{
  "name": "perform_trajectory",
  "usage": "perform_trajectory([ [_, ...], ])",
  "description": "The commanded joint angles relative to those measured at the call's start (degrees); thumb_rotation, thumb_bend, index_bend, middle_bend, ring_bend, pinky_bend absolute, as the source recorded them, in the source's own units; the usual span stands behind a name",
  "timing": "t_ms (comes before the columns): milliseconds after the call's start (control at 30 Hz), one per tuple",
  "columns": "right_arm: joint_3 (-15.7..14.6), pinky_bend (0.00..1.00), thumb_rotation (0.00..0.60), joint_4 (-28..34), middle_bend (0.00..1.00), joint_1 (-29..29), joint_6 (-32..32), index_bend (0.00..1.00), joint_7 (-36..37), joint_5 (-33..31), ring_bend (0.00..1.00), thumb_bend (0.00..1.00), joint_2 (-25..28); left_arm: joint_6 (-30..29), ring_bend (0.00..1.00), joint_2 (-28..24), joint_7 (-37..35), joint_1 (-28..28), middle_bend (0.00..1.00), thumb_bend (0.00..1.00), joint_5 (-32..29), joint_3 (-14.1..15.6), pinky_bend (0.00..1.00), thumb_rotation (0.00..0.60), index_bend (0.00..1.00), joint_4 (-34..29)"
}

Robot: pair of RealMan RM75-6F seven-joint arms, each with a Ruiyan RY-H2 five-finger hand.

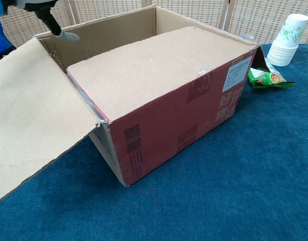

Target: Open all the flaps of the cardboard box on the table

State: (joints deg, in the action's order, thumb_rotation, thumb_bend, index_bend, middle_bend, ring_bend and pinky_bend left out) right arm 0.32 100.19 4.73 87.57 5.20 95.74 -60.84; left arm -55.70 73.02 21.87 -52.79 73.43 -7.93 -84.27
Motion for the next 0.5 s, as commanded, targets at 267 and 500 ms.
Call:
perform_trajectory([
  [267,-0.1,0.16,0.600,0.0,0.14,0.0,0.1,0.06,0.2,0.3,0.02,0.21,0.1,5.8,0.02,-4.2,-0.9,-1.1,0.01,0.00,-12.6,-4.1,0.14,0.600,0.11,-10.3],
  [500,-0.2,0.16,0.600,0.1,0.14,0.1,0.0,0.06,0.1,0.4,0.02,0.21,0.1,9.0,0.04,-6.6,0.4,-2.8,0.02,0.00,-21.5,-4.8,0.28,0.600,0.13,-13.9],
])
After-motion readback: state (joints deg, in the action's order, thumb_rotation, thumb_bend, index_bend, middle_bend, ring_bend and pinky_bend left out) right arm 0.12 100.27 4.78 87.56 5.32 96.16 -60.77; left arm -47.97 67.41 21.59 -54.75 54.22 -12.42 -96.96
